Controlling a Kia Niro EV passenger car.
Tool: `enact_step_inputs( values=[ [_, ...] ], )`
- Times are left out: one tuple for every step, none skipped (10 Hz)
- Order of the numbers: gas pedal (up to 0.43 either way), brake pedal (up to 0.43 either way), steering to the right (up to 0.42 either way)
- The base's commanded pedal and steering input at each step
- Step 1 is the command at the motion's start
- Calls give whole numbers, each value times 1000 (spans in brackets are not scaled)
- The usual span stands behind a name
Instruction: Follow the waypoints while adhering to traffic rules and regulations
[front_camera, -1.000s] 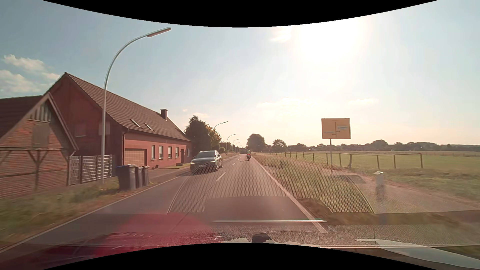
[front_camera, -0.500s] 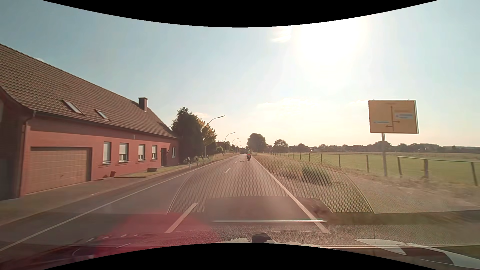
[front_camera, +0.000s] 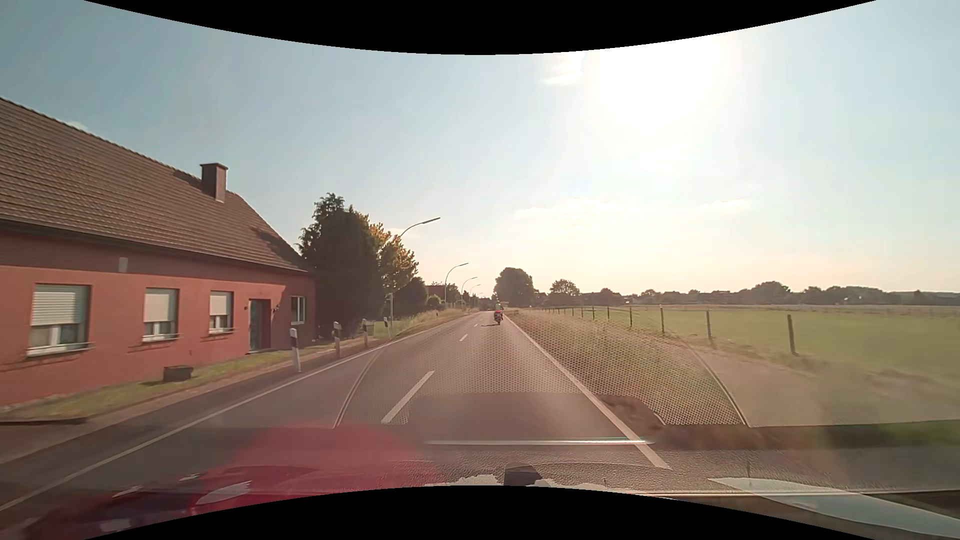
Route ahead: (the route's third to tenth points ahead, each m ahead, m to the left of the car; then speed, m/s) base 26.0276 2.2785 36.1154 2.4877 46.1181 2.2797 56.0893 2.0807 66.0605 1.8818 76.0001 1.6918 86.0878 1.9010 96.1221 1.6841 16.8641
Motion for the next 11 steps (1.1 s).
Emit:
enact_step_inputs(
  values=[
    [130,0,-3],
    [130,0,-3],
    [130,0,-3],
    [130,0,-2],
    [130,0,-3],
    [130,0,-3],
    [130,0,-2],
    [130,0,-3],
    [138,0,-3],
    [138,0,-3],
    [138,0,-3]
  ],
)
